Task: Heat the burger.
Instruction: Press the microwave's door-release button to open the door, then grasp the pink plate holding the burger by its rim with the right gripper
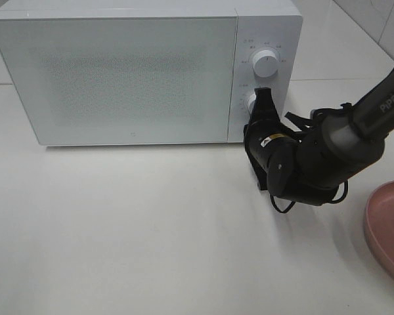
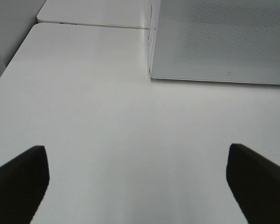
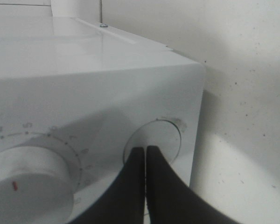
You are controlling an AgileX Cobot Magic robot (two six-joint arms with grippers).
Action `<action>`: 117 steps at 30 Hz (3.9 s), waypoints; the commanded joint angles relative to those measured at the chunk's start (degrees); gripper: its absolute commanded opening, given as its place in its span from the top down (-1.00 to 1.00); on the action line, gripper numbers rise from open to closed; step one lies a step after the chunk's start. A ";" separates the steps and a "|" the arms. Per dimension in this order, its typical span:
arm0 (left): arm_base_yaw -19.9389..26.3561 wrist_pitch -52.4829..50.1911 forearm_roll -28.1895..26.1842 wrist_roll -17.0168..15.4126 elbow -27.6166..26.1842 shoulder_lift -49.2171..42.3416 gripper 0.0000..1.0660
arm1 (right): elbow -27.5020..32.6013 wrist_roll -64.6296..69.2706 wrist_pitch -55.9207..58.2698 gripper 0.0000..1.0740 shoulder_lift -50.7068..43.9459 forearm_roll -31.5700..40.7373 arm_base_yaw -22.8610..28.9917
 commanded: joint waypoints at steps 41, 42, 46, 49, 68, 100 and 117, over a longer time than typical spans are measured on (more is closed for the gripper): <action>-0.11 -0.23 0.00 -0.17 0.00 -1.20 -0.83 | -12.78 -11.12 -14.78 1.00 1.49 5.44 -2.35; -0.11 -0.23 0.00 -0.17 0.00 -1.20 -0.83 | -13.41 -10.89 -14.78 1.00 1.83 5.56 -2.58; -0.11 -0.23 0.00 -0.17 0.00 -1.20 -0.83 | -14.78 -10.49 -14.55 1.00 2.58 5.56 -2.92; -0.11 -0.23 0.00 -0.17 0.00 -1.20 -0.83 | -14.90 -10.49 -14.67 1.00 2.58 5.56 -2.92; -0.11 -0.23 0.00 -0.17 0.00 -1.20 -0.83 | -12.38 -10.20 -5.73 1.00 1.03 5.56 -2.81; -0.11 -0.23 0.00 -0.17 0.00 -1.20 -0.83 | 11.69 -23.20 18.56 1.00 -19.71 1.83 -2.81; -0.11 -0.23 0.00 -0.17 0.00 -1.20 -0.83 | 13.75 -73.11 40.28 0.97 -33.12 1.89 -2.98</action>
